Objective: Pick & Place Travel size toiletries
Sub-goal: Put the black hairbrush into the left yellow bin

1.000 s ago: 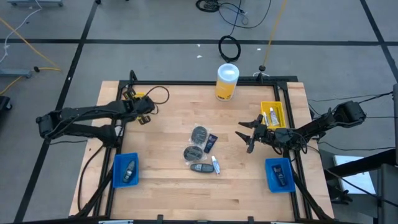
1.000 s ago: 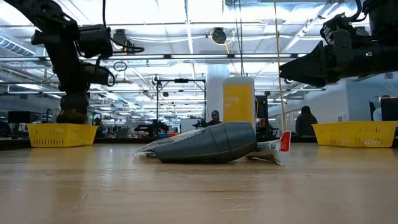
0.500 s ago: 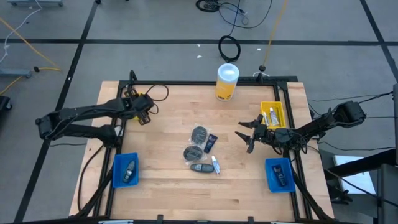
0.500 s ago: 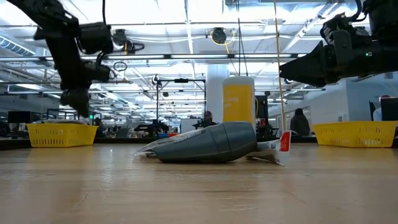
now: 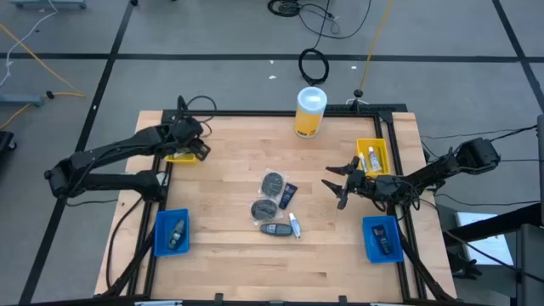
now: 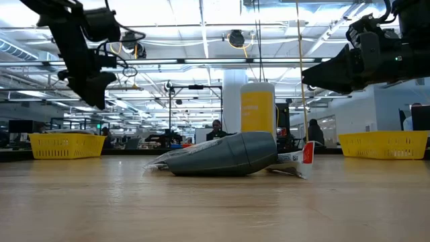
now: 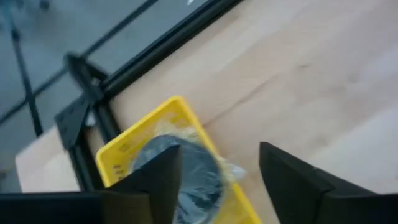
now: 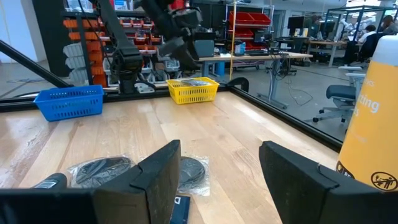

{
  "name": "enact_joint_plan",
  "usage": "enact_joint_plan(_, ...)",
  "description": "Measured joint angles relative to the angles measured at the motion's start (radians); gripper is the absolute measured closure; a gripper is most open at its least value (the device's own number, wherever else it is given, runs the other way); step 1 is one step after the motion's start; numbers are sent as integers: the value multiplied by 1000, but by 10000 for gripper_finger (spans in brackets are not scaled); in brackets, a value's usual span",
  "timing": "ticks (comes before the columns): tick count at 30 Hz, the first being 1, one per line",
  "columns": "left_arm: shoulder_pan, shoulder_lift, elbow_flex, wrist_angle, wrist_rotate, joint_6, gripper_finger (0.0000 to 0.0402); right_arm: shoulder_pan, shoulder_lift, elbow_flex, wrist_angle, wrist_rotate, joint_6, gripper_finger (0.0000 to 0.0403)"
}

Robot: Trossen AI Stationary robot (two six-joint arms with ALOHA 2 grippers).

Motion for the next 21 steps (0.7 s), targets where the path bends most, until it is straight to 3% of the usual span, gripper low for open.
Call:
enact_joint_plan(7, 154, 111, 0, 69, 168, 0, 320, 0, 0, 0, 0, 0, 0, 193)
enact_joint_plan(11, 205, 201, 0, 17, 169, -2, 389, 0, 0, 0, 0, 0, 0, 193)
enact_joint_plan(21, 267, 274, -1, -99, 108, -51, 379, 0, 0, 0, 0, 0, 0, 193)
